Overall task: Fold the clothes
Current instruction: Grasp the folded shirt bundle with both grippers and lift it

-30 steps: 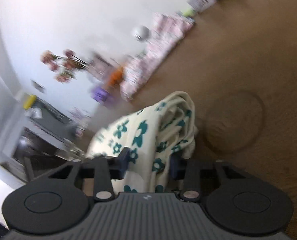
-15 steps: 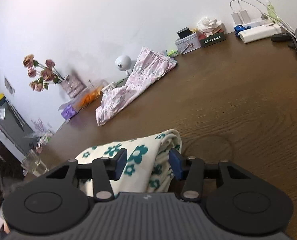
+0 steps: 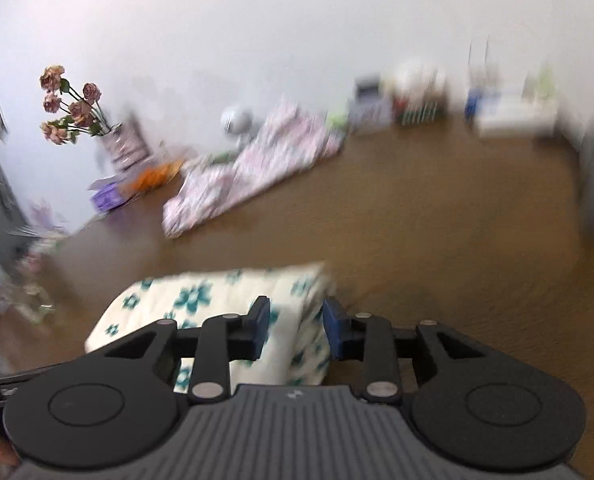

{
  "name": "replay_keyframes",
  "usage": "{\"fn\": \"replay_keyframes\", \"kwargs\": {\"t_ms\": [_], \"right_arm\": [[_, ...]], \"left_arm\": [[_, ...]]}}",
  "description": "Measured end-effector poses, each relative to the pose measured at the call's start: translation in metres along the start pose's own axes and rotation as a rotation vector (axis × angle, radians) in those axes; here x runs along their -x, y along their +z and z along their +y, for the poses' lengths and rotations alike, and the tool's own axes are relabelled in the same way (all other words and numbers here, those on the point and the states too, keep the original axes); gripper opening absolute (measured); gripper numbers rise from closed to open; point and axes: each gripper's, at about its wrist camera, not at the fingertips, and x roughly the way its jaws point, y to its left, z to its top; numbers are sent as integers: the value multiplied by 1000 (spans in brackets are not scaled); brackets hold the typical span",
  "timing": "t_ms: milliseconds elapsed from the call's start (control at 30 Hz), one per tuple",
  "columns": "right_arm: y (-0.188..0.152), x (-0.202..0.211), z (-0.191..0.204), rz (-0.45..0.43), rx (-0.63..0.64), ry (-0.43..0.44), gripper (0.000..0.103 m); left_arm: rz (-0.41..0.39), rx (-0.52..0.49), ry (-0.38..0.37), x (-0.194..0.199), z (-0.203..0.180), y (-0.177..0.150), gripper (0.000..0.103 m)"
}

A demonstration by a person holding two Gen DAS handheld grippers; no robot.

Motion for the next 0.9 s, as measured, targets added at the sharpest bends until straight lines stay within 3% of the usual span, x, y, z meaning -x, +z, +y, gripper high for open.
{"fn": "replay_keyframes", "kwargs": {"t_ms": [133,300,333,400,500,567,600,633,700,867,900], "right_arm": [[1,-13,39,39,121,119,28],[-21,-47,55,125,187,102,28],[-20,-47,55,134,185,101,28],[-22,-46,57,138,202,92,28],[-29,-45,65,115,255,65,28],[-33,-44,70,96,289,49,28],[-34,-44,71,89,303,46,28],[-34,-43,69,86,299,49,28],[-33,-38,61,90,259,72,28],[-11,-23,37,135,144,161,30],[-3,-22,34,105,131,150,30]], "left_arm": [[-9,11,10,0,-2,-2,68],[17,67,-7,15,13,8,65],[12,93,-7,22,16,13,52],[-53,69,16,35,10,26,39],[-142,24,-41,39,-11,38,39],[-112,15,-45,18,-22,35,36],[-94,16,-25,9,-22,31,28],[-76,20,4,0,-20,26,17],[-40,28,60,-16,-14,16,19],[-39,49,48,-20,-5,10,19],[-41,42,49,-22,-5,10,19]]}}
